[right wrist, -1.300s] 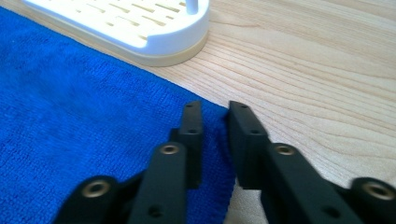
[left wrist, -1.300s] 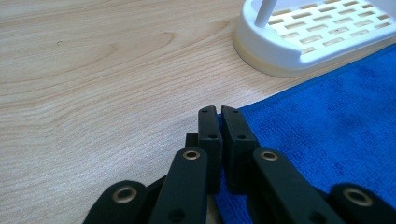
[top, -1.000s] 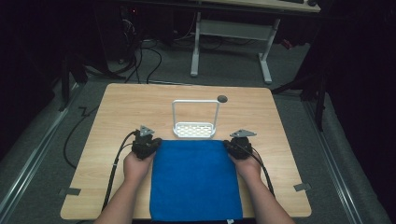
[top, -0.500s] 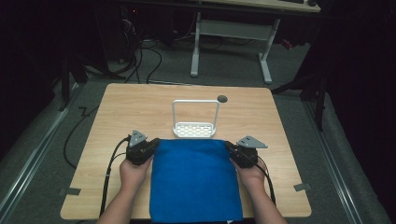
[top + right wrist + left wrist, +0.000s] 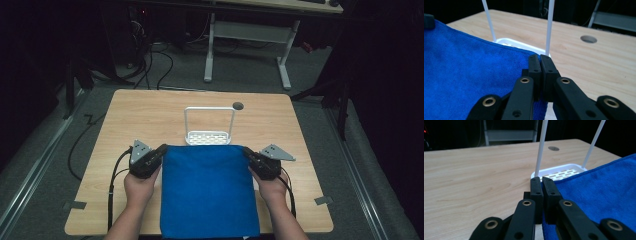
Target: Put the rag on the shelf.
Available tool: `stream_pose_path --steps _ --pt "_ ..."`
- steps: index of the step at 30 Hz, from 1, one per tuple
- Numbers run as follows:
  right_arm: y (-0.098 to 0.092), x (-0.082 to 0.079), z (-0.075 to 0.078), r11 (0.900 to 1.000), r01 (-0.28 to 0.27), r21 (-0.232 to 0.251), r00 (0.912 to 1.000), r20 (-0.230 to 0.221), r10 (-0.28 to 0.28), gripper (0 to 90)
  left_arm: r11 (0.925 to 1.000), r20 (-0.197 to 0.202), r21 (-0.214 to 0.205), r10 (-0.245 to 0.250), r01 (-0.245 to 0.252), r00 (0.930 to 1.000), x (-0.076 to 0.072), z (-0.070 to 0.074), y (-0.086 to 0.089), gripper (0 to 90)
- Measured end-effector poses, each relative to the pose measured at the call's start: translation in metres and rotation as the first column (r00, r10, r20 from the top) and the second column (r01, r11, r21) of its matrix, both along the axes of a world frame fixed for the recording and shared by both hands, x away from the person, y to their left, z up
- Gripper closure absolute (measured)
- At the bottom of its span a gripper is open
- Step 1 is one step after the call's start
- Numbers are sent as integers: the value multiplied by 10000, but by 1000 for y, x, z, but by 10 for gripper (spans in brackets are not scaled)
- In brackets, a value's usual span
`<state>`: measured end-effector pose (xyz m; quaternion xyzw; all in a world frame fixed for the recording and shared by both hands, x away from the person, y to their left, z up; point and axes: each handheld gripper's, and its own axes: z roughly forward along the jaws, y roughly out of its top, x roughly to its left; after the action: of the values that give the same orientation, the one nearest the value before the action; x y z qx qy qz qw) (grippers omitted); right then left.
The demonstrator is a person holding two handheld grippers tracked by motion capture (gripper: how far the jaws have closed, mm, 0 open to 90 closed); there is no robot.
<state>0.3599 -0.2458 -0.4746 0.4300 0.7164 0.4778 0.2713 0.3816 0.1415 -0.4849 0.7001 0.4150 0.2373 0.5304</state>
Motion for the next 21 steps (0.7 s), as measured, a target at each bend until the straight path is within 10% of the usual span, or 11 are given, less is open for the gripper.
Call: stream_pose_path --steps 11,21 --pt "0 -15 25 9996 -39 264 9955 946 14 886 9998 1227 -203 53 -28 9924 -17 29 3 880" --pt "0 -20 51 9992 -8 388 9843 1766 -61 886 9958 2350 -912 233 -18 9717 -19 70 7 884"
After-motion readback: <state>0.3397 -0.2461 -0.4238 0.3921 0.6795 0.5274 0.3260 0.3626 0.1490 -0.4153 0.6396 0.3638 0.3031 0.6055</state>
